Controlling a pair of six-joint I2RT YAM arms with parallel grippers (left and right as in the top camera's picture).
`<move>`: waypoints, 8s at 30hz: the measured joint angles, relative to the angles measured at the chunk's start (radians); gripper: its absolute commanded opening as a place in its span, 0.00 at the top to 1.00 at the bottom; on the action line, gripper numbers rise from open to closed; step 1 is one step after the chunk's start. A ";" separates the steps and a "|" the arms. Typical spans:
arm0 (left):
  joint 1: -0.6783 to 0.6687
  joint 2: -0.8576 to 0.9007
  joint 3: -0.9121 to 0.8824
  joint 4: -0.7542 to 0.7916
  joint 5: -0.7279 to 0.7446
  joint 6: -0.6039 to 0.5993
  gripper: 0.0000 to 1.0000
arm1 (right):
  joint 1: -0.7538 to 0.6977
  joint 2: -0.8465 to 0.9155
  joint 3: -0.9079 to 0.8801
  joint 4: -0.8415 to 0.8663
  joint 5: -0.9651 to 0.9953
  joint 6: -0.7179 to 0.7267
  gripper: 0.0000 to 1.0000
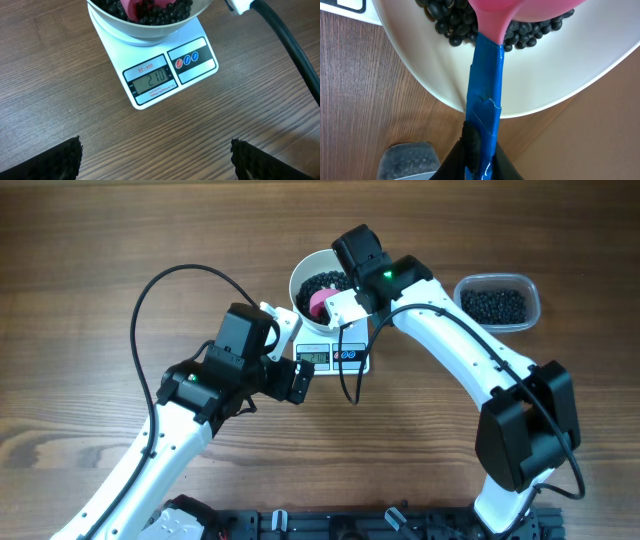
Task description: Scoop item into bowl and weigh 150g on scale
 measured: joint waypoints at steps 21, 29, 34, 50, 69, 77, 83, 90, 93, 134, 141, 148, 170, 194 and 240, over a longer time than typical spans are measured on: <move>0.000 0.000 0.000 0.000 0.000 0.000 0.00 | -0.103 0.000 0.036 -0.098 -0.201 0.042 0.96; 0.000 0.000 0.000 0.000 0.000 0.000 0.00 | -0.104 0.000 0.039 -0.119 -0.293 0.053 0.96; 0.000 0.000 0.000 0.000 0.000 0.000 0.00 | -0.110 0.000 0.042 -0.123 -0.335 0.076 0.96; 0.000 0.000 0.000 0.000 0.000 0.000 0.00 | -0.179 0.000 0.083 -0.047 -0.394 0.131 0.96; 0.000 0.000 0.000 0.000 0.000 0.000 0.00 | -0.190 0.000 0.083 -0.020 -0.396 0.188 0.96; 0.000 0.000 0.000 0.000 0.000 0.000 0.00 | -0.190 0.000 0.083 0.017 -0.366 0.191 0.96; 0.000 0.000 0.000 0.000 0.000 0.000 0.00 | -0.190 0.000 0.083 0.017 -0.343 0.187 0.96; 0.000 0.000 0.000 0.000 0.000 0.000 0.00 | -0.190 0.000 0.083 0.016 -0.312 0.126 0.96; 0.000 0.000 0.000 0.000 0.000 0.000 0.00 | -0.190 0.000 0.083 0.017 -0.301 0.110 0.96; 0.000 0.000 0.000 0.000 0.000 0.000 0.00 | -0.177 0.000 0.085 0.020 -0.289 0.119 0.96; 0.000 0.000 0.000 0.000 0.000 0.000 0.00 | -0.177 0.000 0.085 0.021 -0.289 0.119 0.96; 0.000 0.000 0.000 0.000 0.000 0.000 0.00 | -0.177 0.000 0.085 0.023 -0.289 0.119 0.96; 0.000 0.000 0.000 0.000 0.000 0.000 0.00 | -0.177 0.000 0.085 0.039 -0.269 0.119 0.96; 0.000 0.000 0.000 0.000 0.000 0.000 0.00 | -0.175 0.000 0.085 0.034 -0.288 0.119 0.96; 0.000 0.000 0.000 0.000 0.000 0.000 0.00 | -0.174 0.000 0.085 0.023 -0.289 0.119 0.96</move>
